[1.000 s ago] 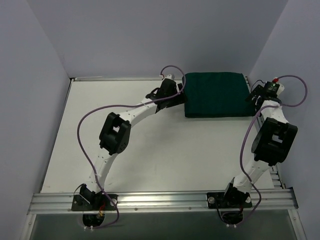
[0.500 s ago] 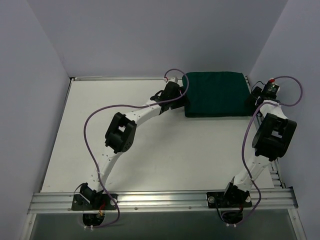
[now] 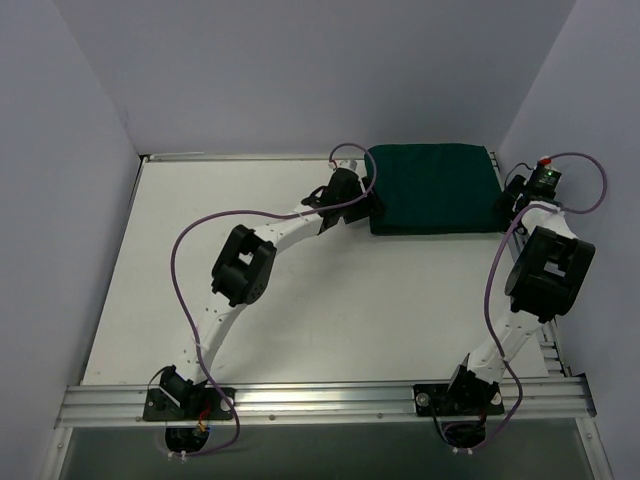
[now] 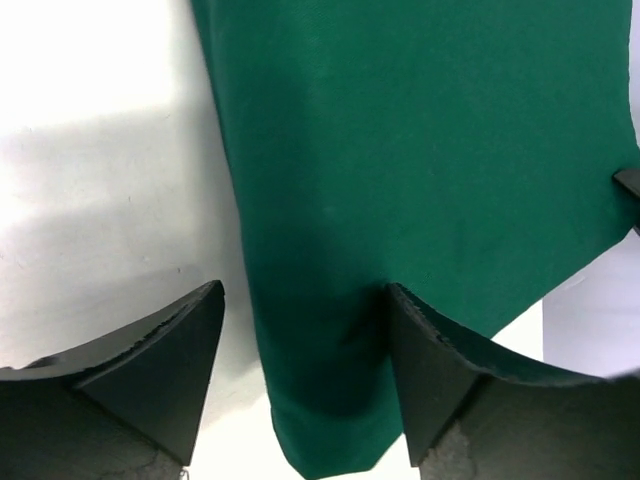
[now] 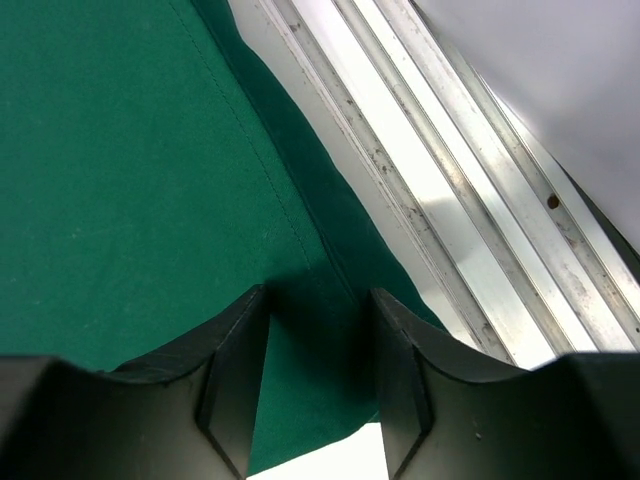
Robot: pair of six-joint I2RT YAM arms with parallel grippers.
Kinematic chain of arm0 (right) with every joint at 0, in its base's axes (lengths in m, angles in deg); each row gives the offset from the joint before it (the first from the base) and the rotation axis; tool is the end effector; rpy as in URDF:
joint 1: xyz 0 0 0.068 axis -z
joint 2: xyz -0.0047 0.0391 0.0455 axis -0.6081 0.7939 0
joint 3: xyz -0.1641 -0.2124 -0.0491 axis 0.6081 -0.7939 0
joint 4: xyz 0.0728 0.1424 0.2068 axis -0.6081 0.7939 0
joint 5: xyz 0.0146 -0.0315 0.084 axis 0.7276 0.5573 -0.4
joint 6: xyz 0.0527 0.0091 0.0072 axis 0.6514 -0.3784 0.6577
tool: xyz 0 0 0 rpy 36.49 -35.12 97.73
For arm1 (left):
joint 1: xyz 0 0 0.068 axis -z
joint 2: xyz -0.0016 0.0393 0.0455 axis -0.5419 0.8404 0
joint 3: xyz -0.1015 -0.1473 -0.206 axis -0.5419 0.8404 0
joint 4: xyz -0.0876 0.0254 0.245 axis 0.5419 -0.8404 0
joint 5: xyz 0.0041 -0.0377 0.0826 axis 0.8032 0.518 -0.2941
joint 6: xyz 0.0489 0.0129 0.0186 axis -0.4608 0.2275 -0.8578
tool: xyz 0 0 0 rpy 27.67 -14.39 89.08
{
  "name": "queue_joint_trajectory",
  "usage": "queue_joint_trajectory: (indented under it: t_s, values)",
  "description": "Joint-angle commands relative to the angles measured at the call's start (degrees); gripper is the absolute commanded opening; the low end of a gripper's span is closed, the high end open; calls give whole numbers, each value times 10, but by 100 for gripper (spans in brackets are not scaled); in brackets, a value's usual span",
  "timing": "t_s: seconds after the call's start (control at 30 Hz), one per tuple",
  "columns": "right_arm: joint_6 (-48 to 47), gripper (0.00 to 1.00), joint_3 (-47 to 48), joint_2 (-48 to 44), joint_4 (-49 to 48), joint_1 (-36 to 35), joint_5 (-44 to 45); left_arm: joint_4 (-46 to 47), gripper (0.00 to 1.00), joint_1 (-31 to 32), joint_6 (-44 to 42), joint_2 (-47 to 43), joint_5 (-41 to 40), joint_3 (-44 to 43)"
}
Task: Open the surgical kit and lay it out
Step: Move the surgical kit at the center of the board.
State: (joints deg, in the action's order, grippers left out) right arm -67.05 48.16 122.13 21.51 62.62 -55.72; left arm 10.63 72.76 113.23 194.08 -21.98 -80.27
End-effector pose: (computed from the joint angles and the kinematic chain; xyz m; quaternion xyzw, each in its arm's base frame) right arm 0.4105 -0.1851 0.2248 0.2451 0.8233 0.0410 0.5103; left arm 0.4377 -0.3699 0.1739 -0.0533 0.8652 -0.3723 0.3316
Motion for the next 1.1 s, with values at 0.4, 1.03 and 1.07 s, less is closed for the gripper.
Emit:
queue_joint_trajectory:
  t_s: [0.4, 1.03, 1.07]
  values:
    - [-2, 24, 3, 6, -19, 5, -22, 29, 67, 13, 24, -10, 41, 8]
    - [17, 1, -53, -20, -23, 2, -30, 23, 2, -9, 9, -61, 43, 87]
    - [23, 1, -57, -26, -22, 1, -33, 24, 2, -13, 7, -74, 43, 98]
